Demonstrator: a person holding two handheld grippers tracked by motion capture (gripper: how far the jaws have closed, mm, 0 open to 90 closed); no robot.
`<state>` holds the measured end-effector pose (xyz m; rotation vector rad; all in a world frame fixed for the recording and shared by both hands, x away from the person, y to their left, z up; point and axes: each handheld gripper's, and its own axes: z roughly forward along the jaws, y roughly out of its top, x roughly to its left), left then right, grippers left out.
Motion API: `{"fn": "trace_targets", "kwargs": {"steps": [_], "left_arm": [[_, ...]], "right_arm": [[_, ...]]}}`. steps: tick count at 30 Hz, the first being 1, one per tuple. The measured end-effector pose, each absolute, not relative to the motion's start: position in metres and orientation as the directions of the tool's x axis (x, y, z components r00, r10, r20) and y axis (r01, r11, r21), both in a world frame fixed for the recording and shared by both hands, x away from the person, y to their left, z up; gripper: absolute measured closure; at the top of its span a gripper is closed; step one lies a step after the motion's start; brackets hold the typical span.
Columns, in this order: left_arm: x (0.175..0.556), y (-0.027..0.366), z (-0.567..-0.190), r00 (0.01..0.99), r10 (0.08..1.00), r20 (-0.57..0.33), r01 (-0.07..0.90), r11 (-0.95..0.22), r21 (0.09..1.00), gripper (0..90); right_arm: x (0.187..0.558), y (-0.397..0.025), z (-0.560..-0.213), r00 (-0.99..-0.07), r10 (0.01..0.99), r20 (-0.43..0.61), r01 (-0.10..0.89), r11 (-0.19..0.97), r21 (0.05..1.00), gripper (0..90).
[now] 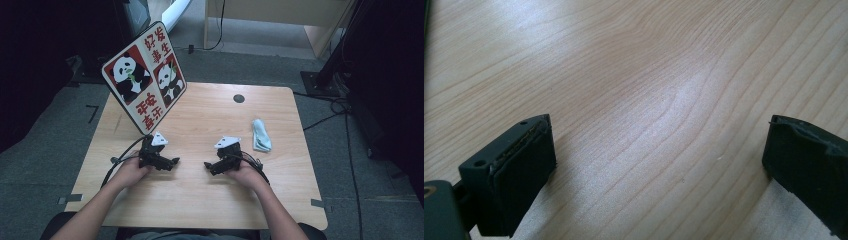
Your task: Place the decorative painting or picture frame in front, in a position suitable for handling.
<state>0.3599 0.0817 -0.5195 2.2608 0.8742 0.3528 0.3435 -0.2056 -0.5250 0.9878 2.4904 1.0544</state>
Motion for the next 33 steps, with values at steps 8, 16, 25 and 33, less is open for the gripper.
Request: {"fn": "trace_targets", "kwargs": {"steps": [8,16,25,33], "left_arm": [[0.357,0.084,-0.52,0.722,0.691,0.008,0.502,-0.532,0.682,0.6],[0.355,0.094,-0.519,0.762,0.648,0.011,0.47,-0.563,0.68,0.6],[0.355,0.094,-0.519,0.75,0.661,0.01,0.48,-0.555,0.68,0.7],[0.355,0.1,-0.515,0.743,0.669,0.014,0.491,-0.559,0.668,7.9]], "right_arm": [[0.344,-0.206,-0.525,-0.739,0.673,0.025,0.486,0.508,0.711,0.0],[0.348,-0.203,-0.525,-0.751,0.66,0.023,0.475,0.516,0.713,0.0],[0.349,-0.203,-0.525,-0.753,0.658,0.024,0.475,0.517,0.712,0.0],[0.349,-0.203,-0.525,-0.753,0.658,0.024,0.476,0.518,0.711,0.0]]}}
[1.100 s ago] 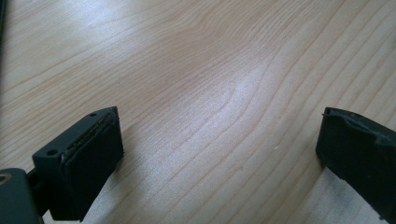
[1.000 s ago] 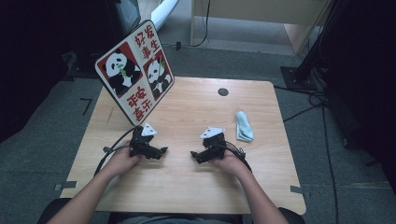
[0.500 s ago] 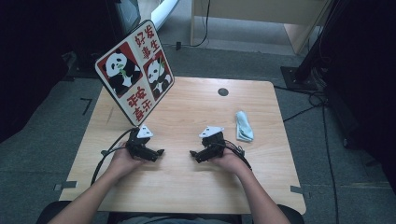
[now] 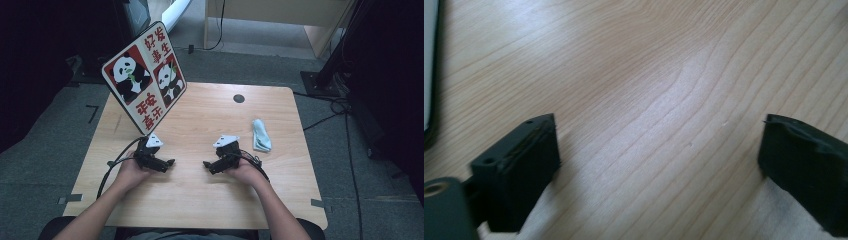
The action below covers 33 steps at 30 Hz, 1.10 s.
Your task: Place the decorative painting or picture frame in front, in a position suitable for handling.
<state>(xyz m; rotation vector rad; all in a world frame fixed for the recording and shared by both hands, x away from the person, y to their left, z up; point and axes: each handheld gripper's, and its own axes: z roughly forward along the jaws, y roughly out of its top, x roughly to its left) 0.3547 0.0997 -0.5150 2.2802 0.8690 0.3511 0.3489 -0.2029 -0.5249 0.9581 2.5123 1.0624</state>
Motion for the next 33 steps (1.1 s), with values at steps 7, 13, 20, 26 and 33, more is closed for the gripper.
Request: {"fn": "trace_targets", "kwargs": {"steps": [7,13,20,26,33], "left_arm": [[0.359,0.112,-0.505,0.729,0.685,-0.021,0.505,-0.517,0.691,14.9],[0.357,0.124,-0.494,0.725,0.689,0.001,0.479,-0.505,0.718,22.2],[0.357,0.148,-0.482,0.707,0.706,-0.047,0.512,-0.465,0.722,23.6],[0.359,0.161,-0.475,0.683,0.728,-0.062,0.529,-0.434,0.729,25.2],[0.361,0.174,-0.466,0.665,0.741,-0.094,0.546,-0.395,0.739,30.8]], "right_arm": [[0.349,-0.203,-0.525,-0.752,0.659,0.024,0.476,0.517,0.711,0.0],[0.349,-0.203,-0.525,-0.752,0.659,0.025,0.476,0.517,0.711,0.0],[0.349,-0.203,-0.525,-0.753,0.658,0.024,0.476,0.519,0.71,0.0],[0.349,-0.203,-0.525,-0.753,0.658,0.024,0.476,0.518,0.71,0.0],[0.349,-0.203,-0.525,-0.752,0.659,0.024,0.476,0.517,0.711,0.0]]}}
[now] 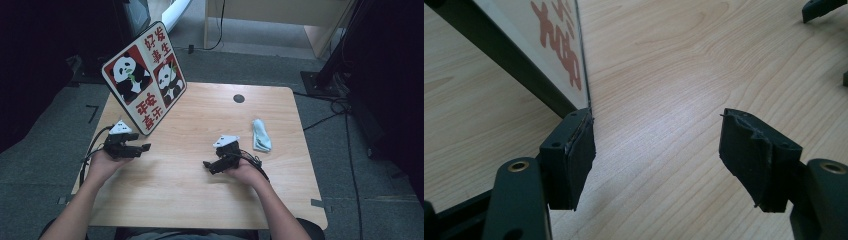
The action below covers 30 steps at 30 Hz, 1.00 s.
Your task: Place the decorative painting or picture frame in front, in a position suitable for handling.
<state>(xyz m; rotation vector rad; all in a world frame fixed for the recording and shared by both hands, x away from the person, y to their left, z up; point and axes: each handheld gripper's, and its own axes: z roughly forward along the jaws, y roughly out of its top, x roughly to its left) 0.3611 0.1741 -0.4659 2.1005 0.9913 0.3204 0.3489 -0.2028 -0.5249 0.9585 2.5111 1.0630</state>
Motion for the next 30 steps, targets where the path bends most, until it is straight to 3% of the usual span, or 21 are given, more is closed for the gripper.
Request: {"fn": "trace_targets", "kwargs": {"steps": [16,30], "left_arm": [[0.369,0.195,-0.445,0.684,0.725,-0.085,0.547,-0.432,0.717,40.7],[0.385,0.215,-0.414,0.67,0.728,-0.145,0.566,-0.375,0.734,47.8]], "right_arm": [[0.349,-0.203,-0.525,-0.752,0.659,0.024,0.476,0.517,0.711,0.0],[0.349,-0.203,-0.525,-0.752,0.659,0.024,0.476,0.517,0.711,0.0]]}}
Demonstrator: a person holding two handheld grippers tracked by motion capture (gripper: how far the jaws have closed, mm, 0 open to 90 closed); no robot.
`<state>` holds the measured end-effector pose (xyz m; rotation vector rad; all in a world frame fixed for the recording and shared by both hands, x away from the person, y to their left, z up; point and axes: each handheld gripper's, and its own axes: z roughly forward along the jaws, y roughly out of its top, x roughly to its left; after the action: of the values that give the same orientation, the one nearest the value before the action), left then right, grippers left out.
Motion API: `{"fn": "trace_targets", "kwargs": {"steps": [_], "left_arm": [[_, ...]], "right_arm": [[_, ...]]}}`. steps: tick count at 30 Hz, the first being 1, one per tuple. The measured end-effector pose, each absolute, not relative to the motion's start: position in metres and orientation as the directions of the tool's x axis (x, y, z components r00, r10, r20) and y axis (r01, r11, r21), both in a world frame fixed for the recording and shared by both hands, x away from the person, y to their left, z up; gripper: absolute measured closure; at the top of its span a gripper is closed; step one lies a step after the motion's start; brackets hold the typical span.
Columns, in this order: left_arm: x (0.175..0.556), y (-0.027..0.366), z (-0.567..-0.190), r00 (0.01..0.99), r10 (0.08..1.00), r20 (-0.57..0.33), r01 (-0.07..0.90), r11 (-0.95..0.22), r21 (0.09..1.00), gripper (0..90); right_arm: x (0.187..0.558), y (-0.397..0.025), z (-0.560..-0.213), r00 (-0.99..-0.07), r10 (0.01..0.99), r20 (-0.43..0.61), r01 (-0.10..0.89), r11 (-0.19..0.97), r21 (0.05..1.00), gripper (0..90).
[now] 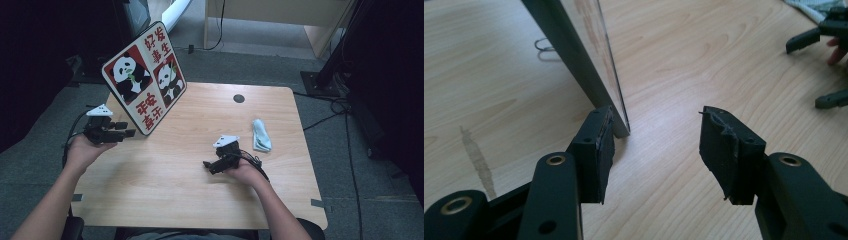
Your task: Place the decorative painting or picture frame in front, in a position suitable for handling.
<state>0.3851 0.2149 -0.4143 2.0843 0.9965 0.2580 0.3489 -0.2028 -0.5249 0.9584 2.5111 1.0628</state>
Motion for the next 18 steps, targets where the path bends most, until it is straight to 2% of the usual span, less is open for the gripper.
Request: {"fn": "trace_targets", "kwargs": {"steps": [18], "left_arm": [[0.413,0.232,-0.371,0.63,0.764,-0.137,0.572,-0.337,0.748,50.4]], "right_arm": [[0.349,-0.203,-0.525,-0.751,0.659,0.022,0.475,0.517,0.712,0.0]]}}
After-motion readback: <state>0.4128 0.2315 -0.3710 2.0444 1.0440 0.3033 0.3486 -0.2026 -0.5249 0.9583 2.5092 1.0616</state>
